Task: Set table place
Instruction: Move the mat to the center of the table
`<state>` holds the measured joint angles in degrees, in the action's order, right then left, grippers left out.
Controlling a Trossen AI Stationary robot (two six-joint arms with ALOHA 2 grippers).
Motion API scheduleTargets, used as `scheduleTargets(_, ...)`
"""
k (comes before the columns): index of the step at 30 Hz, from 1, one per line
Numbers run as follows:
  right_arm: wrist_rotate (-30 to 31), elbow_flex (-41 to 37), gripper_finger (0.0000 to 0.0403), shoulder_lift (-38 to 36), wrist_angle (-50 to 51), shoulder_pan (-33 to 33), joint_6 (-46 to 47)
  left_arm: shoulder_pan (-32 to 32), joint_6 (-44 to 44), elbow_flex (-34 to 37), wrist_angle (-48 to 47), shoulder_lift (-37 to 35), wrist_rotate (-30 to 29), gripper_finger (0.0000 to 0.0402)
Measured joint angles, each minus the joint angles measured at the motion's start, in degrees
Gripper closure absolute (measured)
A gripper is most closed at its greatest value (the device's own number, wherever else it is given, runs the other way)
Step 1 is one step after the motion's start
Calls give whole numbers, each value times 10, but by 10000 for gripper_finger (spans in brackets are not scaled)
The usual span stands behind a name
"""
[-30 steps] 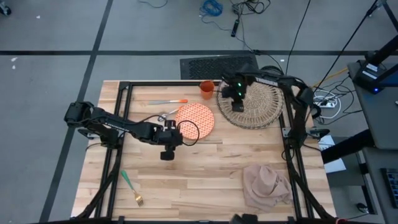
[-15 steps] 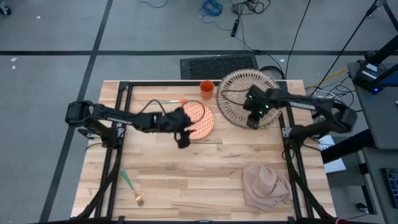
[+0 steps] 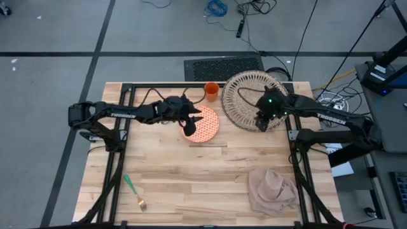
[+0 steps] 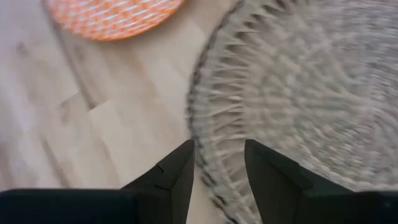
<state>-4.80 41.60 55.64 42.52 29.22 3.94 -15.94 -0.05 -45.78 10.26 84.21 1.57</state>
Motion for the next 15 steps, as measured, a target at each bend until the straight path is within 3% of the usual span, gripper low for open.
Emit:
scheduleTargets(7, 32, 0, 273, 28, 8, -115, -1, 2, 115, 0, -64, 50, -106, 262)
scheduleTargets(15, 133, 1, 273, 118, 21, -229, 40, 21, 136, -22, -65, 118, -130, 262)
